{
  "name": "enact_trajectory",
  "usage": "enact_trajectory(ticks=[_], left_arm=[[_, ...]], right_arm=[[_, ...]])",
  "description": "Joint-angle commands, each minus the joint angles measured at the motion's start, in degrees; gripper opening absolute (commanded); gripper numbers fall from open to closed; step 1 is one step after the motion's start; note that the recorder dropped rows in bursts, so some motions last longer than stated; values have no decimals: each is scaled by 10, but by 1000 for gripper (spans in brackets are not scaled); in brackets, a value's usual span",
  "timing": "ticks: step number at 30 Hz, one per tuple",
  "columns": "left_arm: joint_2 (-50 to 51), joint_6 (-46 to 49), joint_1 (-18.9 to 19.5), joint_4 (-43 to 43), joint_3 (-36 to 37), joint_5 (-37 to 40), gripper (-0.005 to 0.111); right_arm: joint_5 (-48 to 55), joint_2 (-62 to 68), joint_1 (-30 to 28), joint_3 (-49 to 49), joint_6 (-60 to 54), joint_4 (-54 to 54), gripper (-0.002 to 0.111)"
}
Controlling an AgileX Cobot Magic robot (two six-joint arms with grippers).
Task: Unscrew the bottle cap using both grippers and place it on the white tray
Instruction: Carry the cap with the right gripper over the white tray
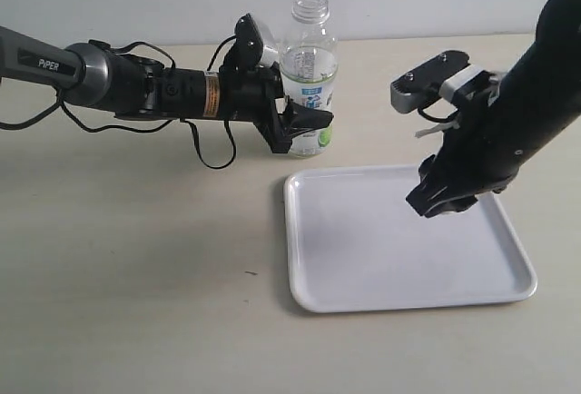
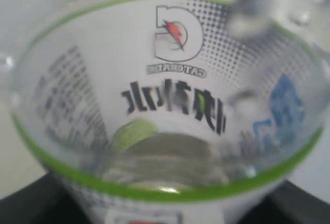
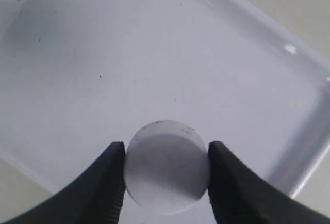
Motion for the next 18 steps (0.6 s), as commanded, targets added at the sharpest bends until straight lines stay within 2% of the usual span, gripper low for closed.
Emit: enact_trajectory(ticks=[1,6,18], left_arm=[[-4,-6,-1,-18,1,-12,0],[-4,-6,-1,-19,1,-12,0],[-4,-5,-1,-27,1,-12,0]], right_arm=[[-22,53,-2,4,-4,24,0],[-73,98,-2,2,21,24,0],[-71,116,13,-12,20,25,0]])
